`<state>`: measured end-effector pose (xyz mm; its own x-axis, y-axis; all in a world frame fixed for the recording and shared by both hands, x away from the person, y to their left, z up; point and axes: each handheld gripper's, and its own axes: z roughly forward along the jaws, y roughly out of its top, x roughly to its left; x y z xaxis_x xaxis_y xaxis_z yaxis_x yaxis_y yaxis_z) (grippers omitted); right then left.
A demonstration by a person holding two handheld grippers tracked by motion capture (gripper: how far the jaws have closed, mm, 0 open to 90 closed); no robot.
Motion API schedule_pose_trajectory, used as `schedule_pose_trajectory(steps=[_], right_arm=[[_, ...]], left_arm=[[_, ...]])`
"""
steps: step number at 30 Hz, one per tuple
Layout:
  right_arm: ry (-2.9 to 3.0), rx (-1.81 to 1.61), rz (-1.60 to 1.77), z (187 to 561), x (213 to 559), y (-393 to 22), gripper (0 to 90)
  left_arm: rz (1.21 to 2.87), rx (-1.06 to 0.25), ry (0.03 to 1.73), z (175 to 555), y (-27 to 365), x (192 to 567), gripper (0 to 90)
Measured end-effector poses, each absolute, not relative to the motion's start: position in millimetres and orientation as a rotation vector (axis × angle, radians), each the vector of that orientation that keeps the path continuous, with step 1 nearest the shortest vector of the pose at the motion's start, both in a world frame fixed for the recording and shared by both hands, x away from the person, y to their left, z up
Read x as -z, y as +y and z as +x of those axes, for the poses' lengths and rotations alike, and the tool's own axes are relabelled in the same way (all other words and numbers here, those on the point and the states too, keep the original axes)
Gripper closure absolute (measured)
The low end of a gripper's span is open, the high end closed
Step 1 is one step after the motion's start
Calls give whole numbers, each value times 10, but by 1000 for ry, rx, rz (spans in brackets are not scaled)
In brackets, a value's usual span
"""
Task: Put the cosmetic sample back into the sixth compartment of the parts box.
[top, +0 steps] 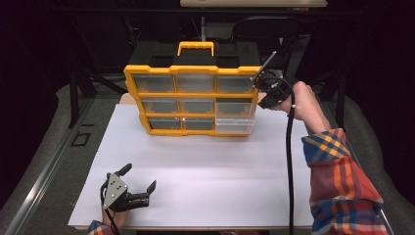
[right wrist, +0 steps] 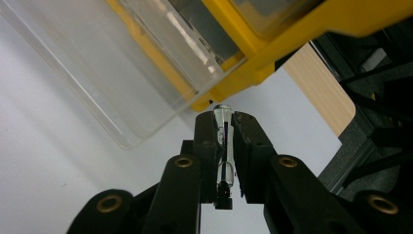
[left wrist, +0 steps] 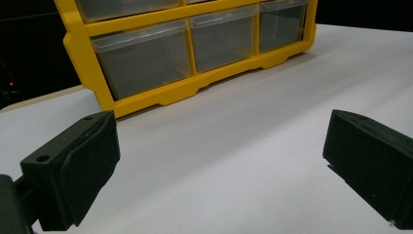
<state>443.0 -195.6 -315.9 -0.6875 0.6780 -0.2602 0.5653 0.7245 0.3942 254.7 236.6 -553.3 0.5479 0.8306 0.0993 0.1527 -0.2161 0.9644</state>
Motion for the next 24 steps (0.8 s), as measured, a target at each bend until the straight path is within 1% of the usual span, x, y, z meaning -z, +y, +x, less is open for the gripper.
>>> schedule_pose_trajectory(steps=[8, 24], right_arm=[[2538, -429, 915, 4413, 3068, -1806, 807], [2572, -463, 847, 4421, 3069, -1580, 806]], left_arm=[[1697, -777, 831, 2549, 2371, 5536, 0], [1699, -775, 832, 2551, 2364, 5540, 0]])
